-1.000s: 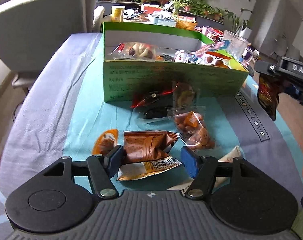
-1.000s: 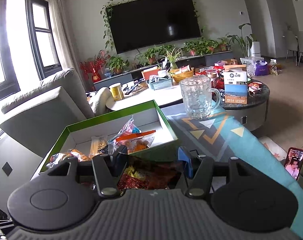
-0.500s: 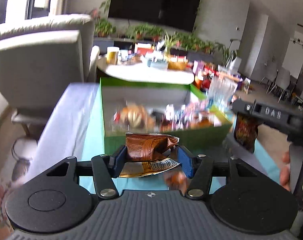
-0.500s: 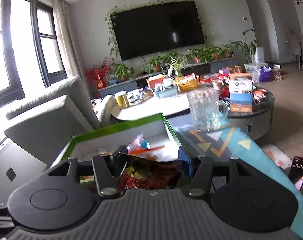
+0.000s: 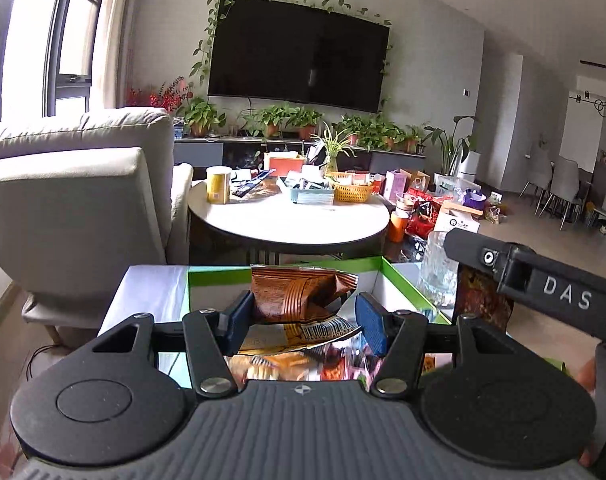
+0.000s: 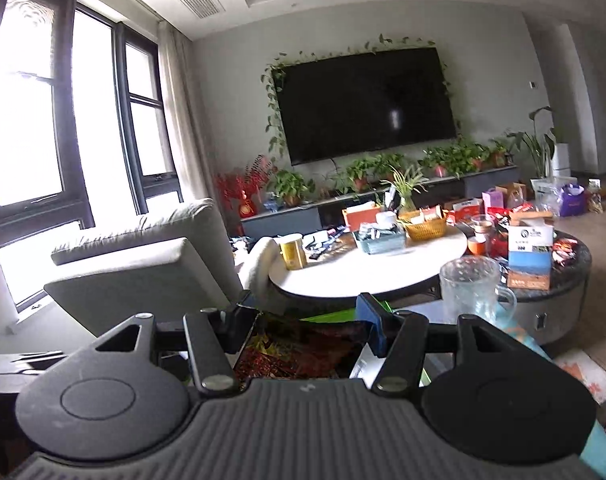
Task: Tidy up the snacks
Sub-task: 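Lift the orange-silver packet with left while right carries the red-gold bag over the green box, then open both tools to drop the orange-silver packet and red-gold bag into the box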
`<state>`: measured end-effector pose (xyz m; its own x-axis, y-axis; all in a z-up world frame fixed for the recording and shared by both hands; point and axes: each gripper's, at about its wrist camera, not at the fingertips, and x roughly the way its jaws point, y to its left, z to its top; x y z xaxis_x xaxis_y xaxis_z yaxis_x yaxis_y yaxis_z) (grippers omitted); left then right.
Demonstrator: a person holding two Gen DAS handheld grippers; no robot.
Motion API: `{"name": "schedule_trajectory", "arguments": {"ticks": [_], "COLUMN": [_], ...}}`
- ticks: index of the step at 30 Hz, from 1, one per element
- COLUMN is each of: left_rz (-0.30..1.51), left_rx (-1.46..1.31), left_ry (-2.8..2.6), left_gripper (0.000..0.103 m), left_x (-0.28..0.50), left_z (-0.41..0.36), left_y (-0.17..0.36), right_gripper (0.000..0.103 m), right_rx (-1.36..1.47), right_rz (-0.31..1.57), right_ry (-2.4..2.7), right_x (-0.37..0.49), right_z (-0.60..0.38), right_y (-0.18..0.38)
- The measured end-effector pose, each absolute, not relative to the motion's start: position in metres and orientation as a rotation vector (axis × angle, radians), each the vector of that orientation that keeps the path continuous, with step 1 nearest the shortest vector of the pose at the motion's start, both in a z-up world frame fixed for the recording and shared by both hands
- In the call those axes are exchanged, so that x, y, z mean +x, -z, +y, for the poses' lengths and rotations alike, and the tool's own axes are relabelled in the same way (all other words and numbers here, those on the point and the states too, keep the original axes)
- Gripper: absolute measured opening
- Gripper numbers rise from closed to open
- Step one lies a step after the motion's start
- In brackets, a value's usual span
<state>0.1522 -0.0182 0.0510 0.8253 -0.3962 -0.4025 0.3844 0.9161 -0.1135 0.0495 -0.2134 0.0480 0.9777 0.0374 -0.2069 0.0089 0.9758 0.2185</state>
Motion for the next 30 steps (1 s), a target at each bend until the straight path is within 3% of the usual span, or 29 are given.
{"name": "schedule_trajectory", "arguments": {"ticks": [30], "left_rz": [0.588], "left_rx": [0.013], "left_ry": [0.417], "left_gripper": [0.053], "left_x": [0.214], "left_z": [-0.043], "left_y": [-0.003], "right_gripper": [0.044], "right_rx": [0.271], "right_rz": [0.304], "right_ry": [0.014], "right_x": [0.1], "right_z": [-0.219], "right_y": [-0.006]}}
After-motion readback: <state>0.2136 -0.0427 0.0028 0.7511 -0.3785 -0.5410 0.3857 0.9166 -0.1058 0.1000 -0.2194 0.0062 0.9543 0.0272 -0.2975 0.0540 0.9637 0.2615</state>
